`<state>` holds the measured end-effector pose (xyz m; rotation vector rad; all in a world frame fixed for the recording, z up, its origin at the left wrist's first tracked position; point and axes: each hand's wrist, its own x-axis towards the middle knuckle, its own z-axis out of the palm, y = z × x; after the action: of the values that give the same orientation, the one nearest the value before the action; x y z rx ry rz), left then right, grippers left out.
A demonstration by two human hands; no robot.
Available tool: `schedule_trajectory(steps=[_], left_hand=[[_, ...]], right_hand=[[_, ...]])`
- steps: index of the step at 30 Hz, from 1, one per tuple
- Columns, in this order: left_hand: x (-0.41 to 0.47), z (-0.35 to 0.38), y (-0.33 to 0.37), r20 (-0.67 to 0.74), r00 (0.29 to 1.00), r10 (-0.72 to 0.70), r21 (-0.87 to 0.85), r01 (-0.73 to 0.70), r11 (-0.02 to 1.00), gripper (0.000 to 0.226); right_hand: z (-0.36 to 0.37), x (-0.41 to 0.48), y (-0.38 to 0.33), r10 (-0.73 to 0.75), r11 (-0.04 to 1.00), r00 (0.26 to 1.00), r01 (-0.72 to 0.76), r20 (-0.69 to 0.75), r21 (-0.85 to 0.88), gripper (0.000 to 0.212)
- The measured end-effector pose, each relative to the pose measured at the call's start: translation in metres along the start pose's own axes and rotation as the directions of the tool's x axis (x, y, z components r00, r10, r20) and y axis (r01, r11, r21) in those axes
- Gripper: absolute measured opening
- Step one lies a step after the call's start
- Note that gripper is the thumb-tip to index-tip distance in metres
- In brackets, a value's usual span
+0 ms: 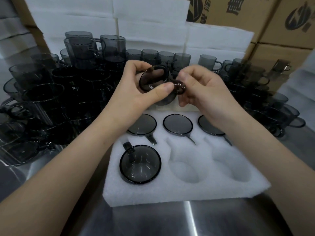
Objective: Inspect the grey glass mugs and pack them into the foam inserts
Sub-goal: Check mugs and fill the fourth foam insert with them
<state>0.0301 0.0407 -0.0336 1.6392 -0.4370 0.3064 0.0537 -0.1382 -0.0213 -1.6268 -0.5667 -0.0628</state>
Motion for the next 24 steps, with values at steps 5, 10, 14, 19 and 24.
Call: schedule_trajectory(steps=[5,10,14,19,24], left_hand=[[-0.001,0.001,0.003,0.12,0.993,0.005,0.003,-0.006,1.0,0.032],[0.001,0.003,0.004,0.119,0.989,0.091,0.003,-0.092,0.996,0.023],[-0.001,0.003,0.002,0.109,0.983,0.148,0.164,-0.164,0.973,0.051],[-0.002,0.009,0.003,0.202,0.966,0.163,0.459,-0.24,0.855,0.084],[-0.003,0.009,0.005,0.207,0.953,0.221,0.456,-0.294,0.84,0.073]], right_hand=[[-0.002,-0.001,0.0,0.083,0.995,0.985,-0.072,0.152,-0.075,0.035],[0.003,-0.004,-0.005,0.098,0.993,0.986,-0.089,0.135,-0.071,0.042],[0.008,-0.003,-0.004,0.069,0.998,0.997,-0.069,-0.035,-0.001,0.037],[0.007,-0.004,-0.001,-0.049,0.978,0.994,0.027,-0.1,-0.206,0.028],[0.007,-0.005,-0.003,-0.035,0.986,0.98,0.003,-0.194,-0.167,0.038]])
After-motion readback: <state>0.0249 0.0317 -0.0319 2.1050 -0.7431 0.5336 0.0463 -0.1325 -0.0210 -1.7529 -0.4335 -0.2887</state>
